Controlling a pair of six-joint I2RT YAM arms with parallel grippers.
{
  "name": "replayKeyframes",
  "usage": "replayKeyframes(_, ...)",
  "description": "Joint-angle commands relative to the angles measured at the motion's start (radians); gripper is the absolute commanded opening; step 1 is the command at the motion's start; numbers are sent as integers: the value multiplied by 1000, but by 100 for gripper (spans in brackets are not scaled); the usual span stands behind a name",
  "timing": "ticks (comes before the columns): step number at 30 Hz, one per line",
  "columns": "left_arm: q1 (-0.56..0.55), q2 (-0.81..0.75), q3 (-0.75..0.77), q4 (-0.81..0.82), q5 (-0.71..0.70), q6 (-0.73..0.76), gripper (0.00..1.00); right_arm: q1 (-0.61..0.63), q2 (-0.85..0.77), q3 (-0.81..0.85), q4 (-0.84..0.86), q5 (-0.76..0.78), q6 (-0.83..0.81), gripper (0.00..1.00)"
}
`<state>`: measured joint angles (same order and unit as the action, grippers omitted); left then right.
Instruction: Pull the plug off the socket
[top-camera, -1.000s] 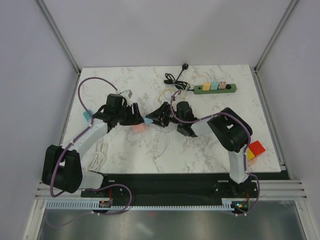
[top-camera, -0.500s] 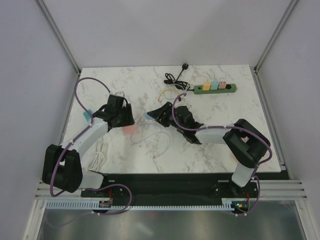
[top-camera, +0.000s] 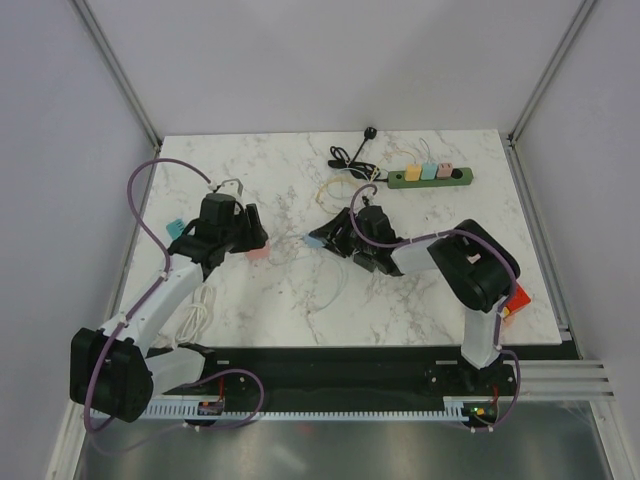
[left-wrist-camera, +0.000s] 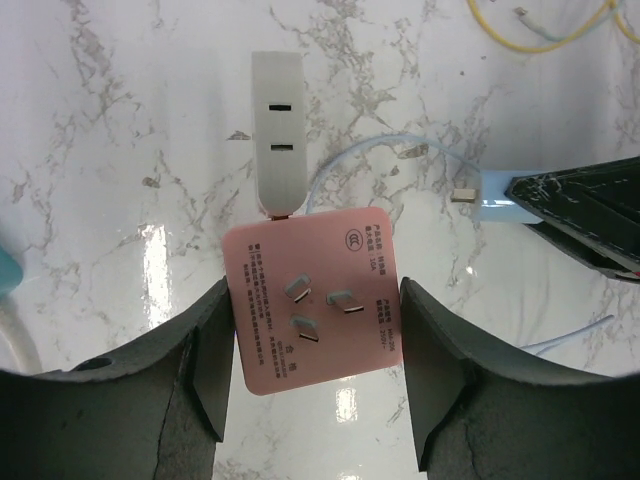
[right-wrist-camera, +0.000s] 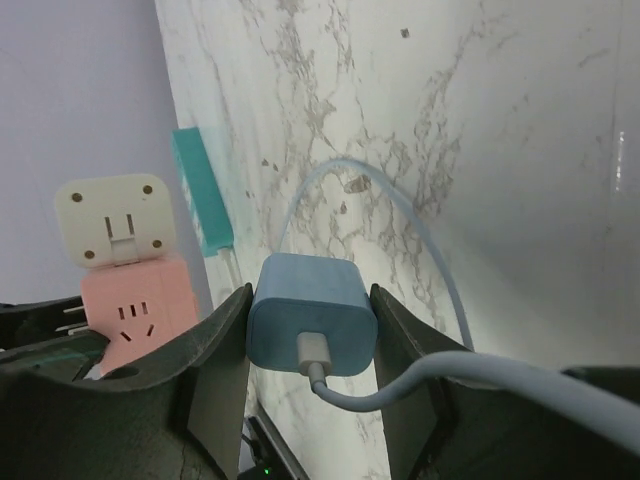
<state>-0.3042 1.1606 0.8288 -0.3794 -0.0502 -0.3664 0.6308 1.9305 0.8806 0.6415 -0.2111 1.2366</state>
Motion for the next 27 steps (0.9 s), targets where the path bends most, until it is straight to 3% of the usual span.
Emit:
replayKeyframes(1,-1,-12,1,99,95,57,2,-13,-25,20,-47,-134,-109,18)
replayKeyframes(7,-1,-15,1,102,108,61,2,-14,-79,51,-258,-111,-252,45)
replayKeyframes(15,-1,-7,7,103,116,57,2,-14,-122,80,-405,-74,-373,57)
replayKeyframes(23,-1,1,12,106,122,52,2,-11,-179,205,-665,15,-540,80)
replayKeyframes(27,-1,2,13,108,124,52,2,-6,-203,230,-761,59,-600,86)
